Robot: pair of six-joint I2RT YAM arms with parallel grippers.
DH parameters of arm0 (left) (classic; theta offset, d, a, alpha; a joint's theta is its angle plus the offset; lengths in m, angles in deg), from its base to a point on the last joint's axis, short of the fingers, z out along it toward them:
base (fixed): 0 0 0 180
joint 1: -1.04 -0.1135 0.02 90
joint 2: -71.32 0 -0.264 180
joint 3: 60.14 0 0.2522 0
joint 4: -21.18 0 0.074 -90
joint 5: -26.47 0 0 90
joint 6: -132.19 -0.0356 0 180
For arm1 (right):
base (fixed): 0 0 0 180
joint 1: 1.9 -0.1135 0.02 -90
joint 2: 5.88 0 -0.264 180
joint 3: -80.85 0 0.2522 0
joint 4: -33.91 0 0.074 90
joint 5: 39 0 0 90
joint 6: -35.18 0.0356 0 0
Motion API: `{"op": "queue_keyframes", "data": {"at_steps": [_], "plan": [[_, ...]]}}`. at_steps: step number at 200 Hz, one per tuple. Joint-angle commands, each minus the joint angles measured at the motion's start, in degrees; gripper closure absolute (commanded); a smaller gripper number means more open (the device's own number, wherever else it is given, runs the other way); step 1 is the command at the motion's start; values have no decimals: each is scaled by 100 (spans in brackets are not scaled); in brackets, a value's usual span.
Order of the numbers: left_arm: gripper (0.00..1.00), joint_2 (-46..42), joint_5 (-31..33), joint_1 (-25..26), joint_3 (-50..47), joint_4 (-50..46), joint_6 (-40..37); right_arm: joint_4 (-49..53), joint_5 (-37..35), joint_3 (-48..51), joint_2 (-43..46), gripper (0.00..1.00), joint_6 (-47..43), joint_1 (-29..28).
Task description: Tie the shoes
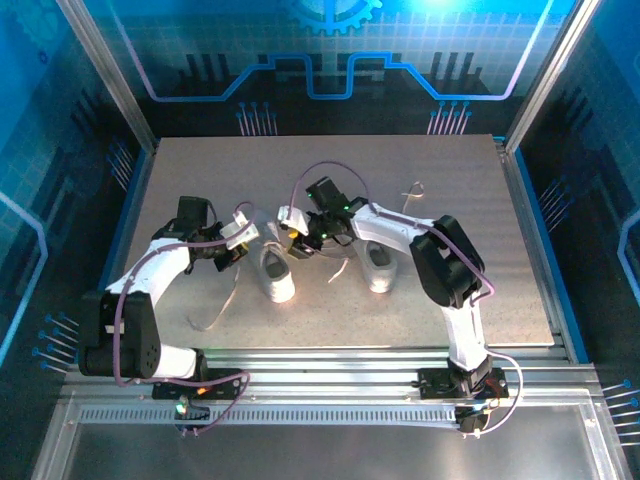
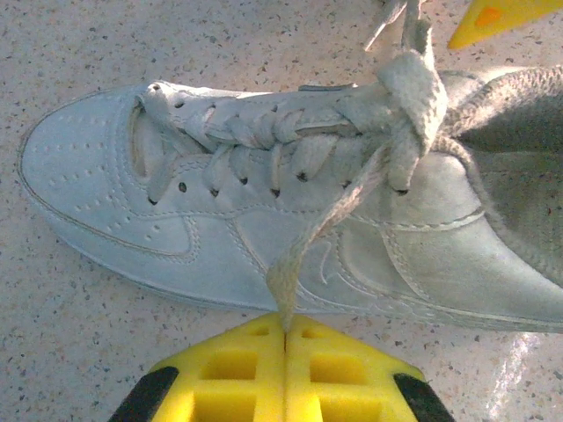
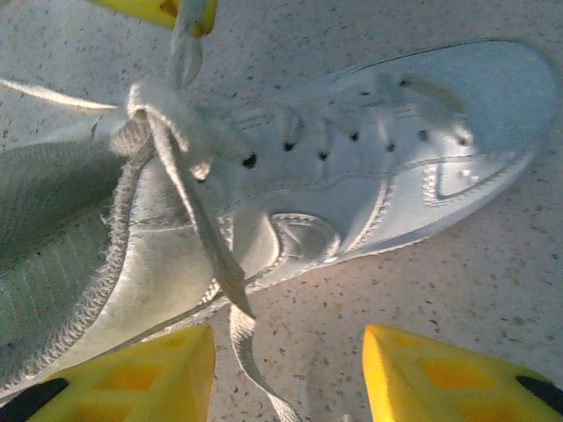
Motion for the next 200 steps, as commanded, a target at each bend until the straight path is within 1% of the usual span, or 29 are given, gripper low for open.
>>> {"op": "queue_keyframes", "data": {"at_steps": [1, 21, 28, 36, 44, 58, 62, 64, 84, 113, 140, 168, 200], "plan": [[100, -133, -313, -37, 215, -279, -147, 145, 101, -331, -204, 53, -332, -132], [100, -158, -334, -20, 284, -342, -122, 201, 203, -561, -391, 53, -359, -199], [100, -174, -328, -20, 291, -358, -120, 201, 236, -634, -446, 55, -351, -202], [100, -205, -331, -11, 298, -382, -125, 185, 272, -698, -491, 59, -333, -215], [100, -233, -326, -2, 299, -410, -116, 164, 305, -728, -516, 67, -324, -226], [100, -315, -300, 31, 294, -483, -104, 89, 310, -722, -497, 92, -251, -232], [100, -336, -280, 41, 288, -524, -103, 67, 270, -711, -480, 99, -217, -228], [100, -348, -257, 48, 285, -545, -109, 61, 240, -698, -467, 100, -196, -226], [100, -548, 83, 155, 206, -808, -154, -55, -217, -521, -297, 100, -30, -228], [100, -1099, 474, 156, -85, -1007, 110, -786, -782, 180, 171, 100, 238, -133], [100, -1543, 718, 157, -388, -1213, 448, -985, -1054, 450, 365, 100, 479, -25], [100, -1902, 1188, 156, -771, -1196, 792, -870, -1233, 517, 418, 100, 618, 49], [100, -2195, 2113, 156, -916, -1303, 1353, -680, -1212, 564, 511, 100, 786, 117]]}}
